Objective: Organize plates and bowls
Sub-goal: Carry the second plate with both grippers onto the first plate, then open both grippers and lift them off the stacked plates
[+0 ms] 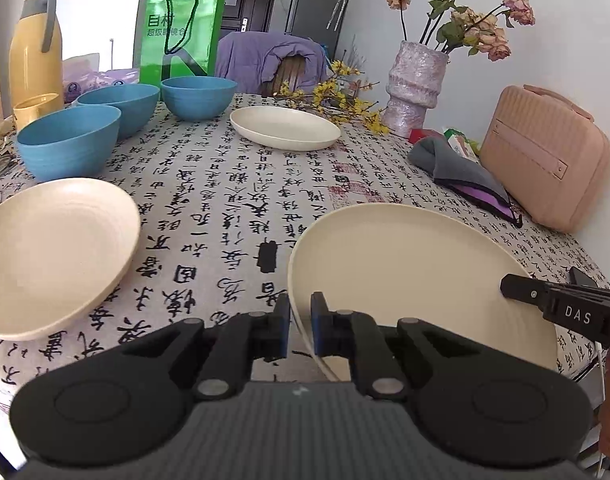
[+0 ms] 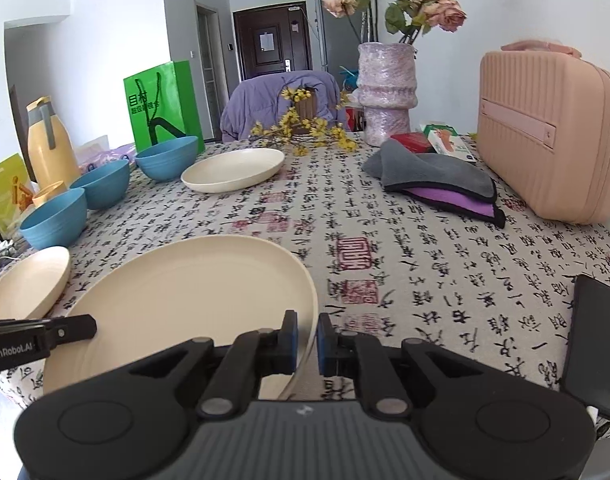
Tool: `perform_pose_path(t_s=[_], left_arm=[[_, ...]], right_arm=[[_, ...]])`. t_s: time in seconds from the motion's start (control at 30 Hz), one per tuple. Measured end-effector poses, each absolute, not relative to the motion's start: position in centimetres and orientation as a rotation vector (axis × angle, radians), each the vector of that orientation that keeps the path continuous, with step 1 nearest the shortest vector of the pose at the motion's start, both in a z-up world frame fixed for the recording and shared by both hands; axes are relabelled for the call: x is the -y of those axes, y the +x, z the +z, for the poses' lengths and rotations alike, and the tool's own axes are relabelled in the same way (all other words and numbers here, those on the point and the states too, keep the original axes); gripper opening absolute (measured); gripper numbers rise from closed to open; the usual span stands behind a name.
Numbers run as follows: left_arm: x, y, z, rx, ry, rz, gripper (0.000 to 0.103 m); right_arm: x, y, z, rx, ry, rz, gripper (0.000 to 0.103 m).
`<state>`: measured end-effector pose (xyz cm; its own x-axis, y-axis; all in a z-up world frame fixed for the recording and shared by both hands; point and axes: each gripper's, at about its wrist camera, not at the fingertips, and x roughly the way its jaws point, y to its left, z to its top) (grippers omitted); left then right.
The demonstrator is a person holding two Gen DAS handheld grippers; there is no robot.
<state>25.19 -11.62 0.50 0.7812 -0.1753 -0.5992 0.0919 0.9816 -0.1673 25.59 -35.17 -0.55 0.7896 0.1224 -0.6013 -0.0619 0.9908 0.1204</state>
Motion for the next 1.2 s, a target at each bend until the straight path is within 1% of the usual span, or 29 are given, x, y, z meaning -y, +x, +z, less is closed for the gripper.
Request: perform_pose_path(t_s=[0.67,0.9,1.2], left_arm=[[-1.9,25.1,2.0,-0.607,-0.149,0.031,0.011],[-7.9,26.0,1.4,-0.615,-0.187,0.104,0.011],[-12.1,26.9,0.5,-0.626,-0.189,0.154,0.011]], right_arm=[[21.2,29.3,0.2,-0.658,0.073,0.261,0.01],[14.8,31.5,-0.5,-0.677,0.05,0.329,0.01],[9.2,33.3,-1.3,-0.682,-0.003,0.352,0.011]])
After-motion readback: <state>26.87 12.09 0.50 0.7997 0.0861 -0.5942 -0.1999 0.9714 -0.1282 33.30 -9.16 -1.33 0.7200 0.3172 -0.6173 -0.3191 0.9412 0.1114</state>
